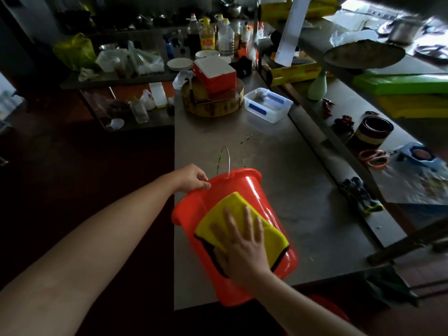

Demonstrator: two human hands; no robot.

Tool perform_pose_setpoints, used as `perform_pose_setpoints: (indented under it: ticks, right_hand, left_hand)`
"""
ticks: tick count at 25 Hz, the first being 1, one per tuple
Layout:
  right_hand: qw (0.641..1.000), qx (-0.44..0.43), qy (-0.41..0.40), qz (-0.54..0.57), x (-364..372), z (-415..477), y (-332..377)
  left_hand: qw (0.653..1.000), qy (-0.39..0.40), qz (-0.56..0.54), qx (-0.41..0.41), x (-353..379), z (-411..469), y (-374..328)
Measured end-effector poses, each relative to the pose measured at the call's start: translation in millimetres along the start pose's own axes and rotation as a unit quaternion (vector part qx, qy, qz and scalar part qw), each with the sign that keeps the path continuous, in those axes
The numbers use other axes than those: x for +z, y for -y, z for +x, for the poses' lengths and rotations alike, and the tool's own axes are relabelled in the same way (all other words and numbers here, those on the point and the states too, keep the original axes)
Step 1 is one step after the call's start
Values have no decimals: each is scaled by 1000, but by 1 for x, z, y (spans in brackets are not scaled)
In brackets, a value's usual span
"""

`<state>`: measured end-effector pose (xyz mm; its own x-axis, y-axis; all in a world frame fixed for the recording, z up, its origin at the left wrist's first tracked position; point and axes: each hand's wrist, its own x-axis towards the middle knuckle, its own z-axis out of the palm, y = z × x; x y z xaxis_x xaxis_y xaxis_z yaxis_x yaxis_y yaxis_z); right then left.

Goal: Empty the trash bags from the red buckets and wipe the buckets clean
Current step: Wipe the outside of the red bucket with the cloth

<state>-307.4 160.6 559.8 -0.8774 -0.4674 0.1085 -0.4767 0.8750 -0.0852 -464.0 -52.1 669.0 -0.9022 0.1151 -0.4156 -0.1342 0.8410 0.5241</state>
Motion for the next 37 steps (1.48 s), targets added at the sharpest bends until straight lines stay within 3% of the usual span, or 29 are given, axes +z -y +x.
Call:
perform_pose_setpoints:
  ticks: [2, 5, 7, 10, 12, 14, 16, 18, 21, 24, 27, 29, 31, 37]
  right_hand:
    - [995, -74, -1, -67, 15, -4, 23]
    - [996, -75, 1, -38, 13, -1, 17]
    - [1000, -29, -10, 3, 1, -2, -4]
    - [987, 126, 4, 96, -7, -2, -59]
    - [944, 208, 43, 252, 0, -1, -98]
    - [876, 244, 46, 412, 8, -2, -127]
    - [850, 254, 43, 459, 9, -8, -133]
    - [885, 256, 53, 386, 7, -17, -121]
    - [954, 244, 55, 164, -2, -34, -70]
    - [995, 95, 1, 27, 0, -51, -10]
    - [994, -69, 7, -86, 26, -61, 21]
    - [991, -94, -1, -95, 32, -61, 24]
    - [995, -82, -45, -37, 29, -63, 12]
    - [993, 84, -21, 83, 5, -77, -64]
  left_hand:
    - [1000, -11, 21, 5, 1, 1, 0]
    - [999, -6, 33, 6, 1, -2, 2]
    - [999, -5, 36, 11, 1, -4, 5]
    - [999, -12, 33, 12, 3, -8, 10]
    - [999, -24, 32, 8, 7, -9, 11]
    - [998, -52, 42, 7, 10, -10, 7]
    - [996, -77, 53, 9, 14, -10, 1]
    - [993, -93, 66, 10, 17, -10, -3]
    - [990, -110, 87, 1, 21, -9, -4]
    - [985, -126, 119, 0, 24, -7, -5]
    - [979, -154, 130, 23, 31, -7, -4]
    - [976, -179, 122, 33, 38, -9, 1]
    - [974, -194, 117, 30, 43, -9, 8]
    - [976, -187, 105, 29, 44, -11, 12]
